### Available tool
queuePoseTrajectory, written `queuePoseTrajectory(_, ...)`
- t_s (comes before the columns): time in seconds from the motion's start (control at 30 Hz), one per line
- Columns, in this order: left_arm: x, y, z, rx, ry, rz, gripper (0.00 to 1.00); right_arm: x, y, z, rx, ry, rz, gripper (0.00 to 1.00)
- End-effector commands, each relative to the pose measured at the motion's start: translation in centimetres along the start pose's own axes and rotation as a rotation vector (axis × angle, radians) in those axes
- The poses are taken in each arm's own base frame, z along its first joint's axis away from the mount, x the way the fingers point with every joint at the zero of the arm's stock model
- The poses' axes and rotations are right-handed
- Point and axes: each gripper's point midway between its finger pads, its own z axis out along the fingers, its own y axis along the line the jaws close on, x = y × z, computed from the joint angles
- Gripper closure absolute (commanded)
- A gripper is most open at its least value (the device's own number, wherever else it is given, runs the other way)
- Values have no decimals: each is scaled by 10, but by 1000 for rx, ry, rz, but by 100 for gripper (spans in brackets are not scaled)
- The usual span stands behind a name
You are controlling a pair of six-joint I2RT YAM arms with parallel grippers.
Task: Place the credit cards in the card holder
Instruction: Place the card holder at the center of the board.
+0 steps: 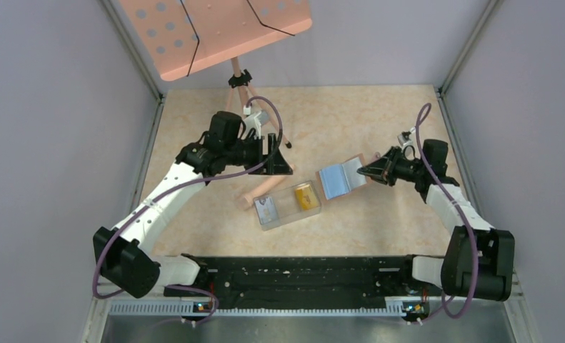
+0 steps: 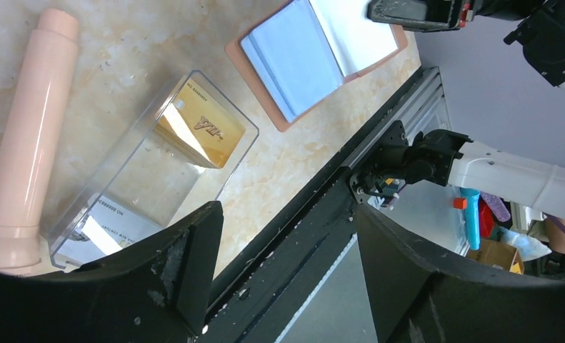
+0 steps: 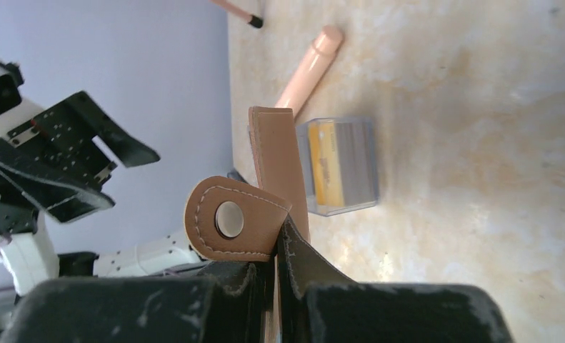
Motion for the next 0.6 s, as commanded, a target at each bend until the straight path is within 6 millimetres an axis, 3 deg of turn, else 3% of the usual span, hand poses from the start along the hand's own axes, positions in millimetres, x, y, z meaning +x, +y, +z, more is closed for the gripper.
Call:
queuePoseTrajectory(0.0, -15, -13, -1, 43, -48, 13, 27, -14, -16, -9, 50, -103, -21, 100)
queuePoseTrajectory(0.13, -15, -15, -1, 59, -55, 9, 27, -17, -38, -5, 76, -146, 1, 100)
queuePoseTrajectory(0.57, -10, -18, 4, 104, -51, -16, 28, 0, -130, 10, 278, -119, 91, 100)
